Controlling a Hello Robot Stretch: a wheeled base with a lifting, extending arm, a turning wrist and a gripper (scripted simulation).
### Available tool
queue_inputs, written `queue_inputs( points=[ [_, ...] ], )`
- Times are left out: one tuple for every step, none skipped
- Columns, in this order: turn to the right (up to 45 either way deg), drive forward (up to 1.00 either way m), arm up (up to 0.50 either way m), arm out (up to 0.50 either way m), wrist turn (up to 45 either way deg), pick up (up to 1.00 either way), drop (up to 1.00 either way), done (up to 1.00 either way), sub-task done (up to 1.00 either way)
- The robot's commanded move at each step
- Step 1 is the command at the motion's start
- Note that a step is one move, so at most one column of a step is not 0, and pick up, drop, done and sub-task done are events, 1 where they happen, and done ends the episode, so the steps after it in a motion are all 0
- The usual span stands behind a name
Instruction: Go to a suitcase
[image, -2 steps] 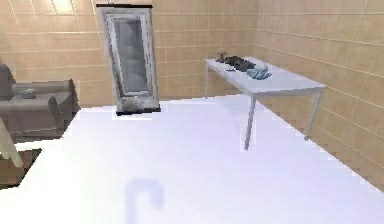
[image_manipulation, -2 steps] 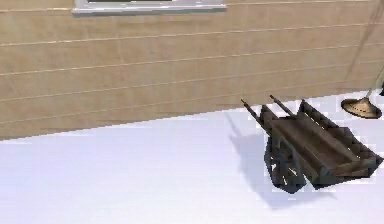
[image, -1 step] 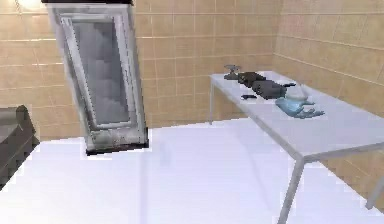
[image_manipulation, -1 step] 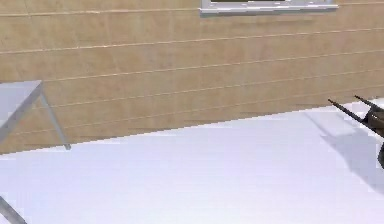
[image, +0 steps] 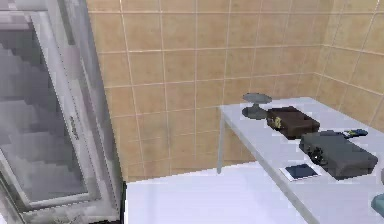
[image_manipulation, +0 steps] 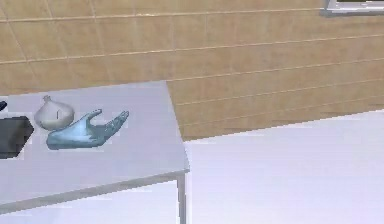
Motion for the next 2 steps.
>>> queue_inputs(
  points=[
    [33.0,0.00,0.00,0.00,0.0,0.00,0.00,0.00,0.00],
    [0.0,0.00,0.00,0.00,0.0,0.00,0.00,1.00,0.00]
  ],
)
